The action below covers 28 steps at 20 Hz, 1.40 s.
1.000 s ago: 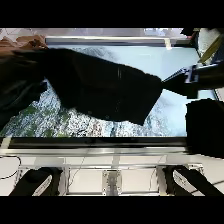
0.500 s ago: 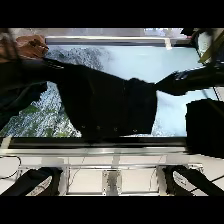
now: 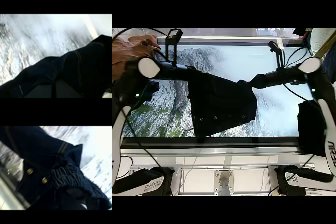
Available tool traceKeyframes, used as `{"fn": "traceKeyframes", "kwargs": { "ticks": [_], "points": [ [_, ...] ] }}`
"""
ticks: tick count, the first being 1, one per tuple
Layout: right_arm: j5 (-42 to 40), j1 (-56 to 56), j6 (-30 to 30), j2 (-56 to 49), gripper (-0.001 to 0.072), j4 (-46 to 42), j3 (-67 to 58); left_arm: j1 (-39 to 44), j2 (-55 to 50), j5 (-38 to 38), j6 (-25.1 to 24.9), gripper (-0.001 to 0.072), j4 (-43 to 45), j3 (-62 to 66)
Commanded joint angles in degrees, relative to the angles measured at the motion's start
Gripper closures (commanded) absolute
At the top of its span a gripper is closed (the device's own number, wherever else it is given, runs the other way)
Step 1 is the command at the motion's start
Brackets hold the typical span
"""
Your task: Fold the clothes and pants, and hang the long-sleeved shirts on hangers.
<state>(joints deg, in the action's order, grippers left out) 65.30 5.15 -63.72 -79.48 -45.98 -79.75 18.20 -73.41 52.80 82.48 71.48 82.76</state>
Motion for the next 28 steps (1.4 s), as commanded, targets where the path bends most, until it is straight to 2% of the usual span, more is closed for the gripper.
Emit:
{"fn": "traceKeyframes", "kwargs": {
  "ticks": [1,4,12,14,16,21,22,24,28],
  "points": [
    [-15.8,-1.1,0.1,-7.6,0.0697,-0.9,0.2,-1.2,-4.2,-9.2,0.0,0.0695,0.1,0.0],
    [-21.4,-3.7,-1.4,-12.3,0.0697,0.8,0.2,-4.0,-7.9,-9.3,0.0,0.0695,0.1,0.0],
    [-26.4,-6.6,0.9,-16.4,0.0697,0.7,-0.4,-6.6,-11.7,-12.6,-1.0,0.0695,0.1,0.1],
    [-22.9,-6.5,3.2,-16.7,0.0697,0.8,-2.8,-6.2,-11.7,-11.7,-1.0,0.0695,-0.1,0.1],
    [-16.0,-6.6,5.5,-16.4,0.0696,-0.4,-6.5,-4.8,-11.2,-7.2,-2.3,0.0695,0.1,0.1],
    [5.4,-6.6,5.7,-13.6,0.0697,-18.1,-10.6,-0.8,-5.0,8.6,-3.0,0.0697,1.9,-1.7],
    [9.0,-6.6,5.7,-13.0,0.0697,-20.4,-9.5,0.6,-3.1,8.9,-1.4,0.0697,2.3,-3.9],
    [10.1,-6.6,5.7,-10.5,0.0697,-22.8,-4.7,4.4,1.5,8.8,2.6,0.0697,4.5,-10.9],
    [7.5,-6.5,5.8,-5.3,0.0697,-22.1,6.9,12.3,10.9,7.9,16.7,0.0697,14.0,-27.5]
  ]
}}
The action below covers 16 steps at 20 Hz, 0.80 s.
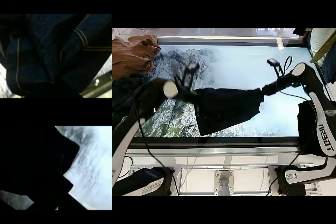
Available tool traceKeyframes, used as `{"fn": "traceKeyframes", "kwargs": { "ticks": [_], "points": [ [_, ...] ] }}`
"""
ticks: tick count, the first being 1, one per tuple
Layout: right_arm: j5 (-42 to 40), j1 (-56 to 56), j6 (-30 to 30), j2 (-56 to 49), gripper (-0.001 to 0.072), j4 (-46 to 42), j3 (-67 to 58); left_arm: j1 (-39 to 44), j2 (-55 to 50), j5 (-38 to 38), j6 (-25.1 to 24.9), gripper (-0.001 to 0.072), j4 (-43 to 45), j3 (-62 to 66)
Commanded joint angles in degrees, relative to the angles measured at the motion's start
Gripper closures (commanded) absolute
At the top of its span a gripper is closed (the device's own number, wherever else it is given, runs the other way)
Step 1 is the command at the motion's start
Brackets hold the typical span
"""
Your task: Fold the clothes and pants, and hang the long-sleeved shirts on hangers.
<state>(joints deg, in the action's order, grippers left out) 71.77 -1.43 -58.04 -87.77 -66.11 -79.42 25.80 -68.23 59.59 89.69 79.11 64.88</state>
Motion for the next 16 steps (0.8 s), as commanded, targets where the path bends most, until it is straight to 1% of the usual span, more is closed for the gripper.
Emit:
{"fn": "traceKeyframes", "kwargs": {
  "ticks": [1,3,7,11,13,14,15,16],
  "points": [
    [0.9,0.0,0.5,3.1,0.0697,-0.6,9.1,5.6,6.9,1.1,11.3,0.0696,6.4,-12.7],
    [1.2,0.6,1.0,3.1,0.0697,-0.2,13.1,7.1,8.2,1.1,13.7,0.0696,6.4,-16.9],
    [-2.3,1.1,1.2,3.1,0.0696,-0.3,18.5,7.2,7.6,0.0,14.1,0.0696,6.4,-20.3],
    [-8.2,1.1,1.0,3.0,0.0696,-0.2,19.3,7.2,6.2,-3.7,14.1,0.0695,6.3,-21.0],
    [-8.4,1.1,0.4,3.0,0.0695,-0.1,19.3,7.2,5.2,-3.7,14.1,0.0693,5.2,-21.0],
    [-7.4,1.1,0.2,3.0,0.0691,-0.2,19.3,7.2,4.8,-3.7,14.1,0.066,4.1,-21.0],
    [-5.4,1.1,-0.5,3.2,0.0597,-0.2,19.1,7.2,4.7,-3.7,14.1,0.0448,3.3,-21.0],
    [-2.5,0.7,-1.5,3.5,0.0449,-0.9,18.5,7.2,4.9,-3.6,14.1,0.0036,2.6,-20.8]
  ]
}}
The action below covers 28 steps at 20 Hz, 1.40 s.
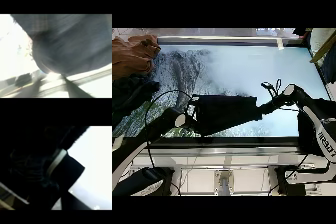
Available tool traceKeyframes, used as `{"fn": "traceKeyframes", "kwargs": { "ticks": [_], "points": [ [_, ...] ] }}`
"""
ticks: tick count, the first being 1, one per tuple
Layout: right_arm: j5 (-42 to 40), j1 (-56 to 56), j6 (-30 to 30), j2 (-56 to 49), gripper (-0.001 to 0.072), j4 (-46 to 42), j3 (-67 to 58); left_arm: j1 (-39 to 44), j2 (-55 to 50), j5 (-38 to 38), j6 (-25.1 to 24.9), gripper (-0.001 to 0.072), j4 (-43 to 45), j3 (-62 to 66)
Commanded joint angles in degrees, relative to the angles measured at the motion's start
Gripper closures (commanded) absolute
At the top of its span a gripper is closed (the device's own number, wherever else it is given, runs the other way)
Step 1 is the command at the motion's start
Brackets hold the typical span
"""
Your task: Fold the clothes and pants, and hang the long-sleeved shirts on hangers.
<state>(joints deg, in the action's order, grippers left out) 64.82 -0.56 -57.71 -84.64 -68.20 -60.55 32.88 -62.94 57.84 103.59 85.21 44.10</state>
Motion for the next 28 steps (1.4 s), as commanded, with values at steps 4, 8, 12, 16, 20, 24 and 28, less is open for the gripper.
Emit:
{"fn": "traceKeyframes", "kwargs": {
  "ticks": [4,8,12,16,20,24,28],
  "points": [
    [12.5,-4.4,-1.7,7.2,0.042,-1.0,-4.8,-1.8,2.4,-1.7,0.2,-0.0008,-3.3,2.7],
    [7.8,-9.6,-4.4,13.7,0.0219,2.9,-8.3,-6.6,9.3,-3.2,0.2,-0.0008,-3.4,5.9],
    [8.4,-13.0,-2.1,3.8,0.021,20.8,-8.4,-10.8,15.8,-5.2,0.2,-0.0008,-3.3,5.9],
    [17.3,-15.2,1.2,-13.5,0.0027,35.3,-11.6,-13.3,20.0,-5.2,0.2,-0.0007,-3.3,5.9],
    [20.5,-15.2,0.3,-23.0,0.0026,30.4,-18.8,-14.1,20.7,-5.2,1.7,-0.0006,-3.3,5.9],
    [19.2,-15.2,-2.0,-23.4,0.0032,18.9,-27.9,-14.1,20.7,-5.1,2.8,-0.0005,-3.3,5.9],
    [25.1,-15.1,-1.5,-25.4,0.0057,20.9,-28.8,-14.1,20.7,-5.1,3.0,-0.0003,-3.3,5.9]
  ]
}}
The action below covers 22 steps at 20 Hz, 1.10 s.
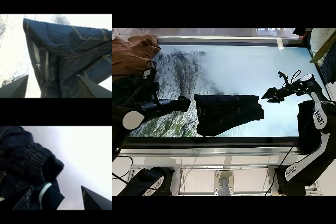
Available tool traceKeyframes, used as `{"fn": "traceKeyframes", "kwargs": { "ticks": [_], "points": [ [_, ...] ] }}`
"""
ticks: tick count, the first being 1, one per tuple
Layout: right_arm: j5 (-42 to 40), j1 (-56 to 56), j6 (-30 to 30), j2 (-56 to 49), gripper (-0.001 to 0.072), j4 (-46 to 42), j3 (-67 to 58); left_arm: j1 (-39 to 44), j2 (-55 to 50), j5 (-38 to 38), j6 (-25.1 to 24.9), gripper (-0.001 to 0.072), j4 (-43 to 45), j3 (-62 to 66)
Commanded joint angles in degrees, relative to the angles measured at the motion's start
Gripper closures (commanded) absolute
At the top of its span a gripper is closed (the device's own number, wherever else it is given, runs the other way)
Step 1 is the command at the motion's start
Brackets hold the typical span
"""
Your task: Fold the clothes and pants, and hang the long-sleeved shirts on hangers.
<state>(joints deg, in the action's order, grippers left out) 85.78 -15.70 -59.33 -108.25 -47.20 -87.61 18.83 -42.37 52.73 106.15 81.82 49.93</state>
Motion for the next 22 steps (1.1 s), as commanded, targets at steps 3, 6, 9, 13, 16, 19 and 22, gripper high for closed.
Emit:
{"fn": "traceKeyframes", "kwargs": {
  "ticks": [3,6,9,13,16,19,22],
  "points": [
    [4.8,0.5,0.5,-3.6,0.0057,2.4,-1.3,-0.1,0.1,0.0,0.4,-0.0003,0.0,0.0],
    [4.7,2.4,0.5,-6.3,0.0057,2.5,-1.3,-0.1,0.1,0.0,0.4,0.0042,0.0,0.0],
    [6.8,4.7,2.1,-9.6,0.0057,6.6,-1.3,-0.1,0.1,0.0,0.4,0.014,0.0,0.0],
    [6.7,7.8,4.3,-11.2,0.008,11.9,-1.4,-0.1,0.1,0.0,0.4,0.014,0.0,0.0],
    [6.9,10.8,4.9,-11.1,0.0195,12.1,-1.4,-0.1,0.1,0.0,0.4,0.014,0.0,0.0],
    [8.7,12.1,5.0,-10.9,0.0578,12.9,-2.7,-0.1,0.1,0.0,0.4,0.014,0.1,0.0],
    [9.4,10.4,3.0,-9.3,0.0694,12.9,-7.1,-0.1,0.1,0.0,0.4,0.014,0.2,0.0]
  ]
}}
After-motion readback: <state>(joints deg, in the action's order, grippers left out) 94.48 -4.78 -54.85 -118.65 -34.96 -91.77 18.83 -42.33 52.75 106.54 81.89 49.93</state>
